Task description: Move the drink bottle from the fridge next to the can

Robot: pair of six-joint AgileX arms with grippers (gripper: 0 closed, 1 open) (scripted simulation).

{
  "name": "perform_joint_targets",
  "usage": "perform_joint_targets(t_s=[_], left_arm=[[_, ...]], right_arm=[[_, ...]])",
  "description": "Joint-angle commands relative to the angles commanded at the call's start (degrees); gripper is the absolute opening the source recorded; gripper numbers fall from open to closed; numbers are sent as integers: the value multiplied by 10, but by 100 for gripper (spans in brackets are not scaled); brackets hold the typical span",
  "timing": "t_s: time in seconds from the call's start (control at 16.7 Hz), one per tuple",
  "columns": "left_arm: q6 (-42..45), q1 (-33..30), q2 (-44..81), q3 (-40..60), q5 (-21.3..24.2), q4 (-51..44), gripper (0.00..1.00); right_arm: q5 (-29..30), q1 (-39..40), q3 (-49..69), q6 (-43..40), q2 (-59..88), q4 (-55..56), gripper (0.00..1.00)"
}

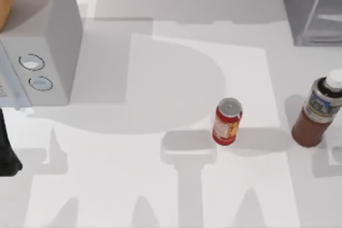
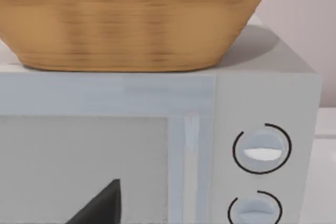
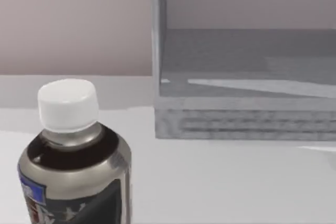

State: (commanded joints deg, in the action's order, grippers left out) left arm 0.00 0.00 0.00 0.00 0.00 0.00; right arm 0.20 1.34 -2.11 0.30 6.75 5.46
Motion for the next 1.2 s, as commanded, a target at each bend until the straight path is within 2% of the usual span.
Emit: perform_joint_targets(t_s=[0.24,0.6,0.78,0.96,1.2], left_arm=[[0,0,0,0,0,0,100],[0,0,0,0,0,0,100],[0,0,0,0,0,0,100],[0,0,0,0,0,0,100],[0,0,0,0,0,0,100]], right_arm=[[-2,-13,20,-3,-66,-53,100],[-2,-12,21,-3,-66,-54,100],[0,-13,45,-4,-96,-91,100],[1,-15,93,-4,-154,-183,100],[-1,-15,174,-5,-253,-372,100]])
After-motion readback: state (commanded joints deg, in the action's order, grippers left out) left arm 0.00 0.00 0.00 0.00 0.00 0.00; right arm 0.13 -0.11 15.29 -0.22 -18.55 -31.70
